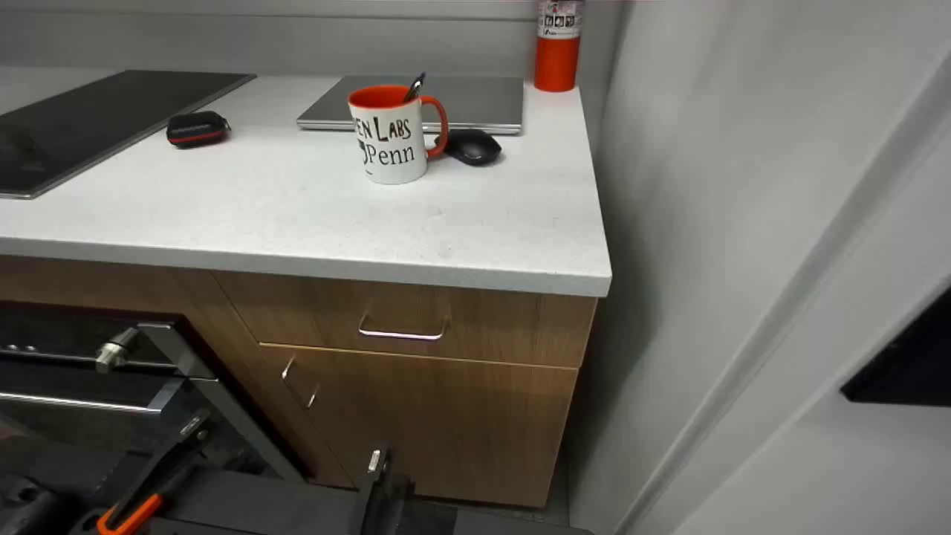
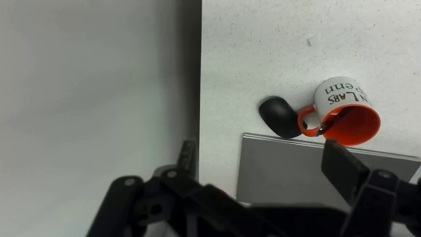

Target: Remove the pen from the mug cup and place it on the table

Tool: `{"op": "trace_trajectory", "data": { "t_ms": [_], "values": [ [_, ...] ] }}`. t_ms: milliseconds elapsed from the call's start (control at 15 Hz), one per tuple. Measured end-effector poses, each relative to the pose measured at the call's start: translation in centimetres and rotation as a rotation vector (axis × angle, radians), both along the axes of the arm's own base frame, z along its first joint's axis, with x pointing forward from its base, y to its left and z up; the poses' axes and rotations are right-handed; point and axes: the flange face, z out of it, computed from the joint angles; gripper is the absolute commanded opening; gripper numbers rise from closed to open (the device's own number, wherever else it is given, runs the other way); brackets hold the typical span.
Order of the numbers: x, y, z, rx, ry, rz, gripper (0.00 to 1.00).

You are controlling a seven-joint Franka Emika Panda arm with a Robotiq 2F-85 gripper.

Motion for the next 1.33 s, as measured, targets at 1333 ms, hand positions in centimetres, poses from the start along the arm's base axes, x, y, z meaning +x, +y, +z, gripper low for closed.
{"op": "trace_trajectory", "data": {
  "t_ms": [1333],
  "values": [
    [3.1, 7.2, -8.3, 0.366, 0.104, -0.02, 1.0]
  ]
}}
